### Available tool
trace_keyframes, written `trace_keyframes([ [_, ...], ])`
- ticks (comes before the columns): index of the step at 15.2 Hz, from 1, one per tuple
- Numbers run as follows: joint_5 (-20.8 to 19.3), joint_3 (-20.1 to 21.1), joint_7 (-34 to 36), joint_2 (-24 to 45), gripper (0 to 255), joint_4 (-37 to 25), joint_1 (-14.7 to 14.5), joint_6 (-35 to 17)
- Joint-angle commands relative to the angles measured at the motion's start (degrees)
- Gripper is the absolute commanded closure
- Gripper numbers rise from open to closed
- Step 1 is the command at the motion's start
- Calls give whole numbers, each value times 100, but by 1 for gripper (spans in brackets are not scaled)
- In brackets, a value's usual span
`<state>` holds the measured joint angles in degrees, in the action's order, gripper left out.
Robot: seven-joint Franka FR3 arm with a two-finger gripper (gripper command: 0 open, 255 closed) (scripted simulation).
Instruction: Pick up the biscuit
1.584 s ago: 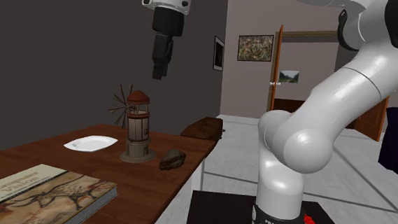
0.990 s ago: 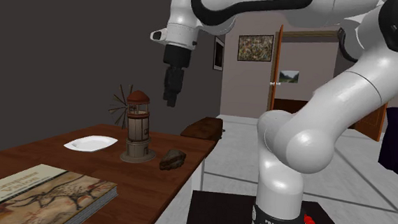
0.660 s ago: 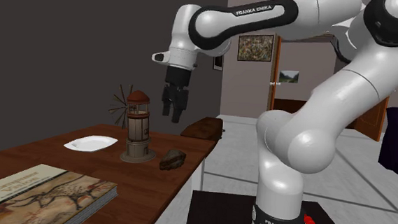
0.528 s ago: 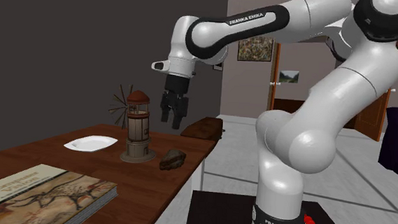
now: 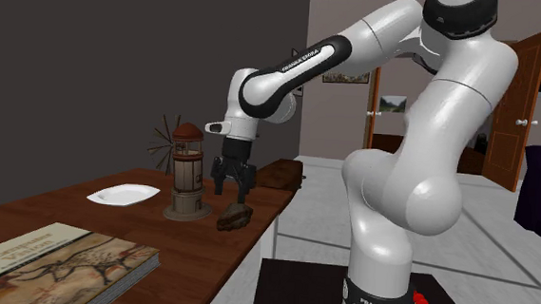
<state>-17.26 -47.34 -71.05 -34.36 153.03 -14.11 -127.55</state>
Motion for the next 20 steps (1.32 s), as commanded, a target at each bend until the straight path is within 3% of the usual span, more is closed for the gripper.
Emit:
trace_keyframes([
  [1, 122, -619, -774, 481, 0, -205, -432, -251],
  [11, 330, -1218, -1114, 1048, 0, 17, -869, -1027],
  [12, 330, -1220, -1114, 1050, 255, 18, -870, -1029],
  [20, 334, -1222, -1117, 1052, 255, 9, -875, -1023],
])
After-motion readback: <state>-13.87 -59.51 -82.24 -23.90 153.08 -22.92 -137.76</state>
